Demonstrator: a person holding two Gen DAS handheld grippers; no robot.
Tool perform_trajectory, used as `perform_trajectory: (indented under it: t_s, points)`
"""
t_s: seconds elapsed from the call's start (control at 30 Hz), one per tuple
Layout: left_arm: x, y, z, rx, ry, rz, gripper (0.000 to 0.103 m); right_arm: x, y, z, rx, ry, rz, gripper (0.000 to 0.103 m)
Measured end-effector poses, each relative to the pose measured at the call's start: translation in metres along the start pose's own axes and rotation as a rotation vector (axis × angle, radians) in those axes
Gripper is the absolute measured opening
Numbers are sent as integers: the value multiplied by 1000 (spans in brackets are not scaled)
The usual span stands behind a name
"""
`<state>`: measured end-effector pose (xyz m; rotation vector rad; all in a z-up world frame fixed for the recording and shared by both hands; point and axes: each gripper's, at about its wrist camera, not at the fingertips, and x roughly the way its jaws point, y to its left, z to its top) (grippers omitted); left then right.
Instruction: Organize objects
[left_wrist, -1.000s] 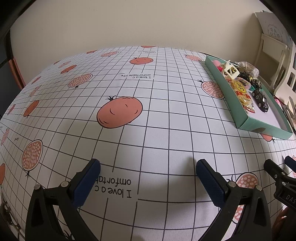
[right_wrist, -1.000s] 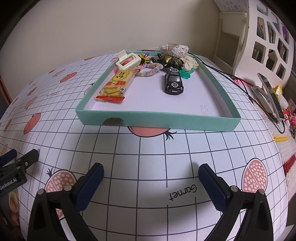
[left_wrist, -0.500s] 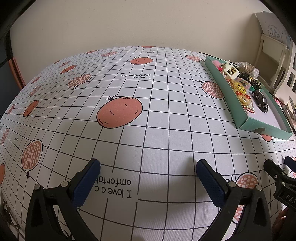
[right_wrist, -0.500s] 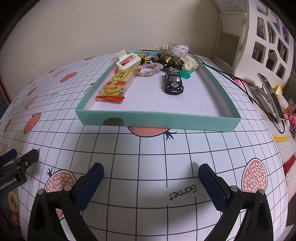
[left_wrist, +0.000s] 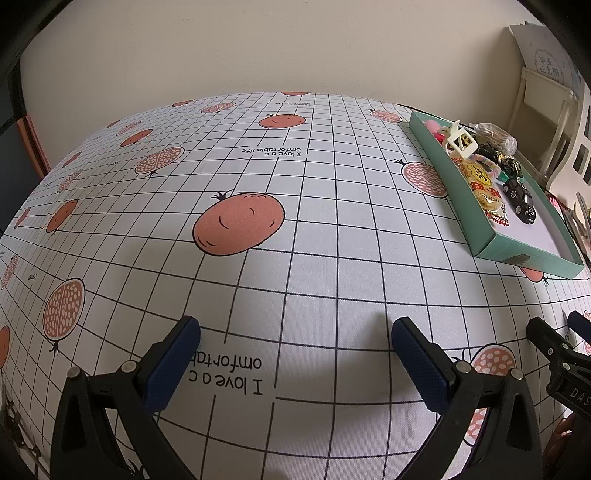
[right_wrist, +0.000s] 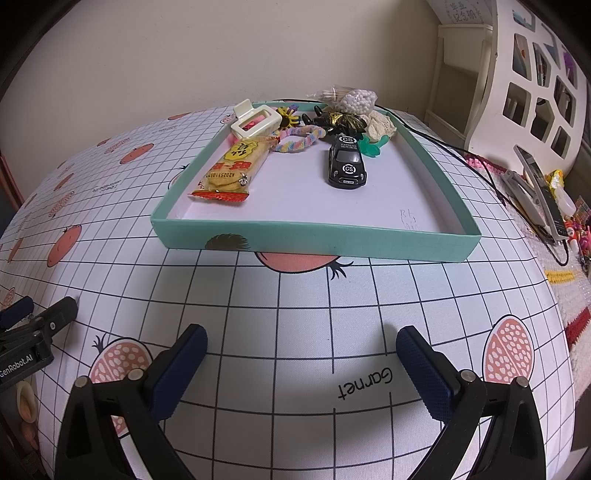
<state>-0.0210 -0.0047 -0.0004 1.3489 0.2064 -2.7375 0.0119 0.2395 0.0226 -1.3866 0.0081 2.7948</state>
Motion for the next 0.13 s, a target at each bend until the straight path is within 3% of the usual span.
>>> perform_trajectory:
  t_s: [0.13]
  points:
    - [0,0,0,0,0,0,103,0,0,0,0,0,0,103]
